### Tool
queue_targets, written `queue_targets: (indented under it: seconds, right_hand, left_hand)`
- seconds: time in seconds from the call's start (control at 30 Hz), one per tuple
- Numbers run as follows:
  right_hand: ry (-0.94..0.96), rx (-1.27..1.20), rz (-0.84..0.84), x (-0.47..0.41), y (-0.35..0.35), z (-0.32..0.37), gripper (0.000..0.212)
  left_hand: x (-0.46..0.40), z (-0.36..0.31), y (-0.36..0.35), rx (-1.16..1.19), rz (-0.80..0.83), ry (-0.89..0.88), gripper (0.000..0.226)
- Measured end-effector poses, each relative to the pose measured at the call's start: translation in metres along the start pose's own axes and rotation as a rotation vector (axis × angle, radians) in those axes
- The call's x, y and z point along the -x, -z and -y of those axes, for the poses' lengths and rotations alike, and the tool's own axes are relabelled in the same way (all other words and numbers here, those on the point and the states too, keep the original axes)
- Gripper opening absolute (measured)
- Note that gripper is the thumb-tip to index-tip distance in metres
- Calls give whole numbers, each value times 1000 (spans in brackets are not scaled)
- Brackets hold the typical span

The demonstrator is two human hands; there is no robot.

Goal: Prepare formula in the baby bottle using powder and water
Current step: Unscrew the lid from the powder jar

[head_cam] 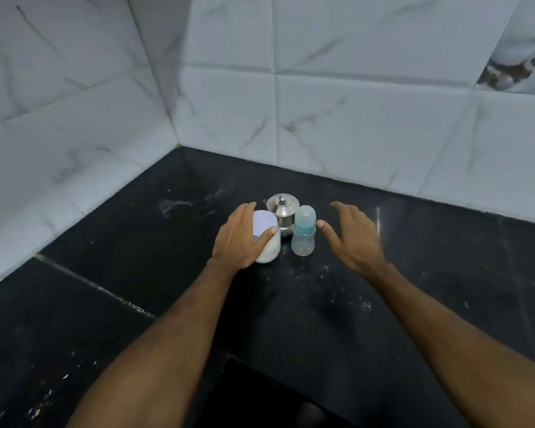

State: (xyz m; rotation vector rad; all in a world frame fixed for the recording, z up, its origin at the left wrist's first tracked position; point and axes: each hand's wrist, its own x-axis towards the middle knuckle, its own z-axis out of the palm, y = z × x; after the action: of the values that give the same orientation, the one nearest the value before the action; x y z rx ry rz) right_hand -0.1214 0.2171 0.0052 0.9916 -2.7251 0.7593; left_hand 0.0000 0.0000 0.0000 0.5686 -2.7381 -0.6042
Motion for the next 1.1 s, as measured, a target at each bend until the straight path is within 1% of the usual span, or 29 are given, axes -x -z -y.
queue_targets:
  seconds: [0.27,0.53,0.73,0.9,0.97,1.1]
  right_hand:
    - [-52,0,65,15,-22,-6,67]
    - [-105,-38,82,23,-30,-10,67]
    - [-147,-144,60,29,-30,-5,67]
    - [-149,-298,70,37,-29,13,63]
    - [-134,-349,102,44,-29,23,61]
    - [-76,-431,194,61,-32,47,64]
  left_hand:
    - [4,3,-16,33,-53,-39,65]
    - [-2,5,-23,118,27,76,82]
    - [-2,3,-18,223,13,118,95]
    - [31,0,-6,355,-34,133,101]
    - [51,-1,-1,399,-38,164,103]
    - [95,-1,1,458,-56,204,103]
